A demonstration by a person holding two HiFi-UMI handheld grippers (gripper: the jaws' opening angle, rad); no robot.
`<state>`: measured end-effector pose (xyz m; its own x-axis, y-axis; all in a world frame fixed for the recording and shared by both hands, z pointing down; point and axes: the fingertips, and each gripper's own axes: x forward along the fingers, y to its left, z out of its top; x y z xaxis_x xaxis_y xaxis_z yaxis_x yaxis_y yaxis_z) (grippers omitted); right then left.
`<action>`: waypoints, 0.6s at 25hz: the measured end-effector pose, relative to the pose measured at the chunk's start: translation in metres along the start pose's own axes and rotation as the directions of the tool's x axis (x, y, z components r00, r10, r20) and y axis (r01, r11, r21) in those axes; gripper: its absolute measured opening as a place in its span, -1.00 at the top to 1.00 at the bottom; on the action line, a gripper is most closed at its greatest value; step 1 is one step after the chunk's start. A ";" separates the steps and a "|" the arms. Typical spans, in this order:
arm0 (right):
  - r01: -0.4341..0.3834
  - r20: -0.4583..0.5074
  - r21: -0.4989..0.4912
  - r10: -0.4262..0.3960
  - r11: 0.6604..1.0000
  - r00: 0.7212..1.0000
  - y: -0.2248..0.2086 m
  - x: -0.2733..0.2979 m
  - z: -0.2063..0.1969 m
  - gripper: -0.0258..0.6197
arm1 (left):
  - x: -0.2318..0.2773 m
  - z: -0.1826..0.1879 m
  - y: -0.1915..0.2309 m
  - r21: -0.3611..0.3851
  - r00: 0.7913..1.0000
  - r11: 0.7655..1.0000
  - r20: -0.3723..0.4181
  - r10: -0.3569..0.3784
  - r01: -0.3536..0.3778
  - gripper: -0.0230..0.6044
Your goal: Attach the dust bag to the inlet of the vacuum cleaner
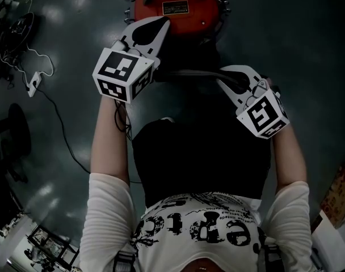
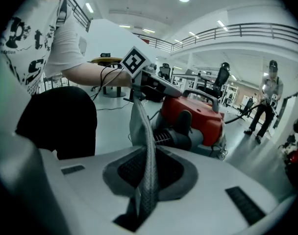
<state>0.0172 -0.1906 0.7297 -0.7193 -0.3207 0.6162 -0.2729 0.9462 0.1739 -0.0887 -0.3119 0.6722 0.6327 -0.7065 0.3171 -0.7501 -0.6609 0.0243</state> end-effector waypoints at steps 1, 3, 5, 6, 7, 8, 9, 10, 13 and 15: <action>-0.004 -0.013 -0.027 0.004 1.000 1.000 0.000 0.001 0.002 0.83 | 0.000 0.000 0.000 -0.004 1.000 1.000 -0.002 -0.001 0.001 0.92; -0.025 -0.023 -0.051 0.024 0.998 0.999 0.000 0.001 0.003 0.83 | 0.000 0.000 0.000 -0.005 1.000 1.000 -0.002 0.001 -0.001 0.92; -0.038 -0.012 -0.041 0.038 0.998 0.999 -0.001 0.000 0.001 0.83 | -0.001 0.001 0.000 0.000 1.000 1.000 0.000 0.001 -0.001 0.92; -0.039 -0.003 -0.030 0.039 0.999 0.999 -0.001 -0.001 0.000 0.83 | -0.002 0.001 0.000 0.002 1.000 1.000 0.001 -0.001 0.001 0.92; -0.039 0.007 -0.017 0.039 0.999 0.999 -0.002 -0.002 -0.002 0.83 | -0.002 0.002 0.000 0.004 1.000 1.000 0.001 -0.004 0.004 0.92; -0.041 0.018 -0.003 0.041 0.999 0.999 -0.003 -0.002 -0.003 0.83 | -0.002 0.002 0.000 0.004 1.000 1.000 0.000 -0.008 0.008 0.92; -0.045 0.030 0.007 0.045 0.999 0.999 -0.003 -0.002 -0.004 0.83 | -0.001 0.002 0.000 0.001 1.000 1.000 -0.002 -0.014 0.014 0.92; -0.046 0.036 0.007 0.046 0.999 0.998 -0.004 -0.002 -0.004 0.83 | -0.001 0.002 0.000 -0.004 1.000 1.000 -0.003 -0.019 0.019 0.92; -0.029 0.009 -0.062 0.030 0.998 1.000 -0.007 -0.003 -0.002 0.83 | -0.001 0.002 -0.001 -0.015 1.000 1.000 -0.007 -0.026 0.026 0.92; -0.033 -0.003 -0.102 0.033 0.994 0.999 -0.008 -0.001 0.002 0.82 | -0.001 0.001 -0.001 -0.022 1.000 0.999 -0.009 -0.029 0.029 0.92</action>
<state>0.0189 -0.1978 0.7262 -0.7264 -0.2889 0.6236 -0.1819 0.9558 0.2309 -0.0885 -0.3104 0.6707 0.6523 -0.6848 0.3249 -0.7357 -0.6751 0.0539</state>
